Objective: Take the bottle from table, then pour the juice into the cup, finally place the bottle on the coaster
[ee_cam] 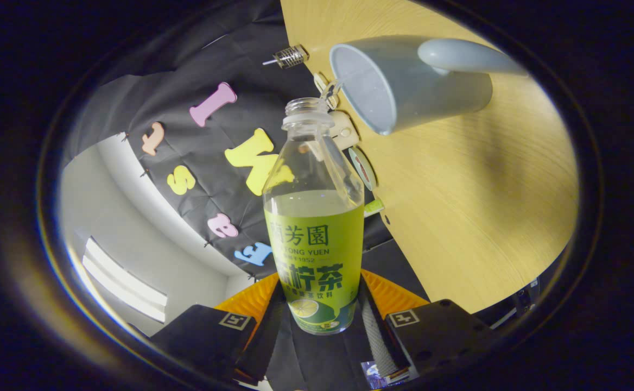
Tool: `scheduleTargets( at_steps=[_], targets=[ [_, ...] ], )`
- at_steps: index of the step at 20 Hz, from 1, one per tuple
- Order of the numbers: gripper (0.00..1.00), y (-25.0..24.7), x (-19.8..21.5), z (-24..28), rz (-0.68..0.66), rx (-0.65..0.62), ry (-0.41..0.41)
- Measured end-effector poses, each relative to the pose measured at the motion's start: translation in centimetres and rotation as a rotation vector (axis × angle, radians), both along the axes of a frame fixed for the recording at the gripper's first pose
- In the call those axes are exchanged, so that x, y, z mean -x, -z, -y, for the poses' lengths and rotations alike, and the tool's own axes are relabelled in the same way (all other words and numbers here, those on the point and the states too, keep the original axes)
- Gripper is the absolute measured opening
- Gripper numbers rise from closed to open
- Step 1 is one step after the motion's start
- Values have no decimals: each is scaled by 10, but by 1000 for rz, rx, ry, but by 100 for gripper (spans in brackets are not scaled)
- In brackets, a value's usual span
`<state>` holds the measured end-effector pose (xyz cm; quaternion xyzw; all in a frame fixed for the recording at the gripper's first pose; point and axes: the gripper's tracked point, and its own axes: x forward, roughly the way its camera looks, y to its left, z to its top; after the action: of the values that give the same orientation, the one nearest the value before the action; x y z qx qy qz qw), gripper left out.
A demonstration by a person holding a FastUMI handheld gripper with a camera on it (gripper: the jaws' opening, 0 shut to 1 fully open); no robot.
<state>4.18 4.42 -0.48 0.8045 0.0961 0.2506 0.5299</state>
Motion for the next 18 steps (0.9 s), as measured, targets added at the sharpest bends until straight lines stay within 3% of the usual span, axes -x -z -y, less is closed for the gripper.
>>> scheduleTargets(
  at_steps=[18],
  targets=[
    [77,-18,8,8,16,-80,-21]
  ],
)
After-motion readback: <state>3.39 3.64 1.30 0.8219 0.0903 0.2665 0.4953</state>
